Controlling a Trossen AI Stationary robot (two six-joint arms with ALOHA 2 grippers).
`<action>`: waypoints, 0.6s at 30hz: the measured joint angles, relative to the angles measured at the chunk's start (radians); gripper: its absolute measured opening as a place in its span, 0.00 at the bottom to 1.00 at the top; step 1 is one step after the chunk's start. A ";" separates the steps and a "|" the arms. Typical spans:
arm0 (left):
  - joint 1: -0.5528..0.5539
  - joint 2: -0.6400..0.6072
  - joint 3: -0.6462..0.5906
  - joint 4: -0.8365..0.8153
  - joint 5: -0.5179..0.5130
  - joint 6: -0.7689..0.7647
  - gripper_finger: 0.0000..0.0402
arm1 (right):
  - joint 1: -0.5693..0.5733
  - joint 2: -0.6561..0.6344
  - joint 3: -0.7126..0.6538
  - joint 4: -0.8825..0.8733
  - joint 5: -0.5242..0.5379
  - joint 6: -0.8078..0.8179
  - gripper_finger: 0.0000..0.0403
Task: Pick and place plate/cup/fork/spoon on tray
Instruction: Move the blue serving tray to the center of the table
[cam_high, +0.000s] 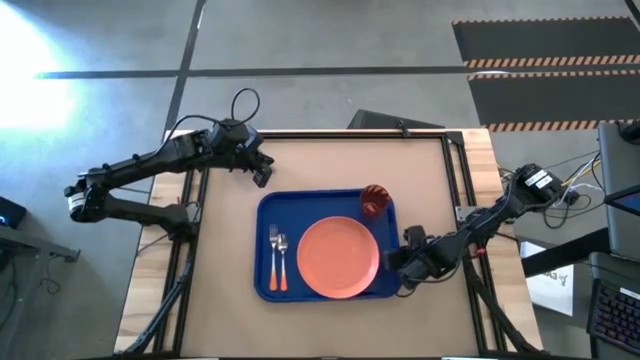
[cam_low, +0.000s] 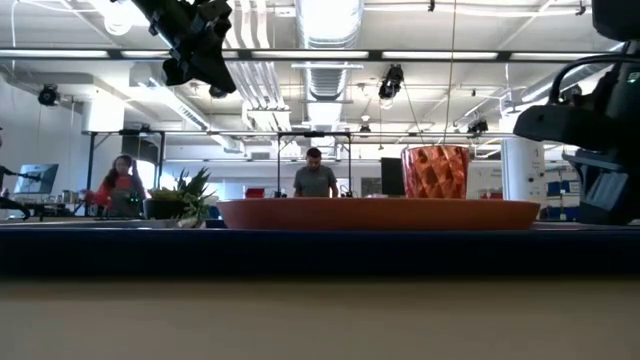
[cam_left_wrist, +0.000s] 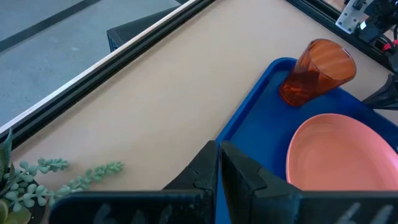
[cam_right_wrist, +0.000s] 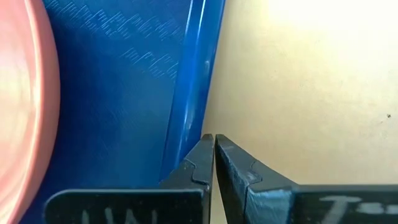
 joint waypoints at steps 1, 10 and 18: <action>0.000 0.000 0.000 0.000 0.000 0.000 0.00 | -0.001 0.000 0.000 0.001 -0.001 -0.003 0.02; 0.000 0.000 0.000 0.000 0.000 0.000 0.00 | 0.001 -0.001 0.000 0.016 -0.005 0.014 0.02; 0.000 0.000 0.000 0.000 0.000 0.000 0.00 | 0.001 -0.001 0.000 0.038 -0.006 0.015 0.02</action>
